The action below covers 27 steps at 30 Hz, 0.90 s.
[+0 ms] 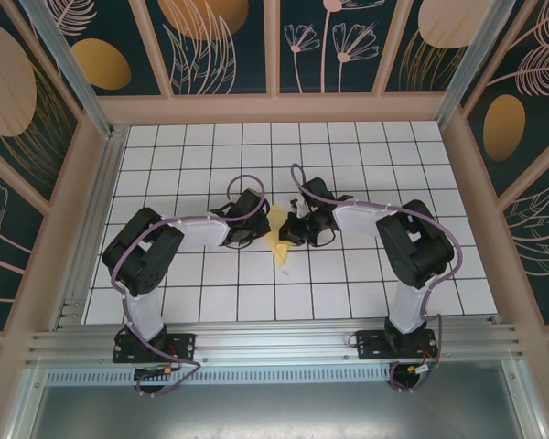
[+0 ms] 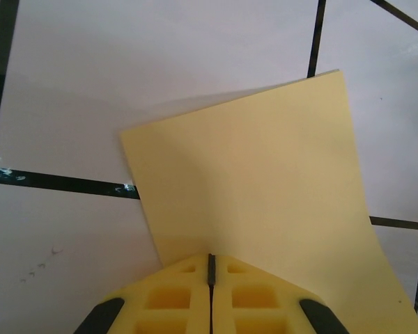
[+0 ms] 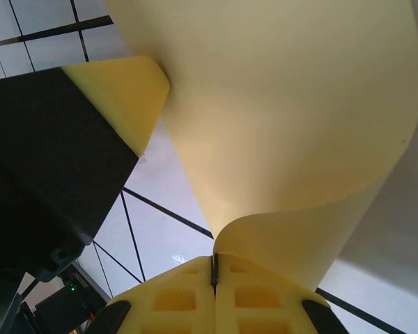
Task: Fold a paper plane with a square sheet of paper (pick it up from the middle)
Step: Third fold the triangle at the center of the table.
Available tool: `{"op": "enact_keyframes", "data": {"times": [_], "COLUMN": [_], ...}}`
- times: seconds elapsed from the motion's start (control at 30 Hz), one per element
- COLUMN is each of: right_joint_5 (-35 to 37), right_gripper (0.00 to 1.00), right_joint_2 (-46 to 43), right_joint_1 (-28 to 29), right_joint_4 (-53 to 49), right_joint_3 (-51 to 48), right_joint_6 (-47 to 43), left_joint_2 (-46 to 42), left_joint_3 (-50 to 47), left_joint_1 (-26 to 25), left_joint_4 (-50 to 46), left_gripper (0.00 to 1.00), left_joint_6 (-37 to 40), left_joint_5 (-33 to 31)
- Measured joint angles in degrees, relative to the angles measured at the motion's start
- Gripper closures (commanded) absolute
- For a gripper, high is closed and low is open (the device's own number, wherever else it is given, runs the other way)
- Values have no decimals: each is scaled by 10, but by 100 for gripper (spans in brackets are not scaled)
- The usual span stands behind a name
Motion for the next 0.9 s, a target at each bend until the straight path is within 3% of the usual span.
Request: {"op": "enact_keyframes", "data": {"times": [0.9], "right_joint_5": [-11], "right_gripper": [100], "right_joint_2": [37], "right_joint_1": [0], "right_joint_4": [35], "right_joint_3": [5], "right_joint_6": [11], "left_joint_2": [1], "left_joint_3": [0], "left_joint_1": [3], "left_joint_4": [3], "left_gripper": [95], "left_joint_6": [0], "left_joint_5": [14]}}
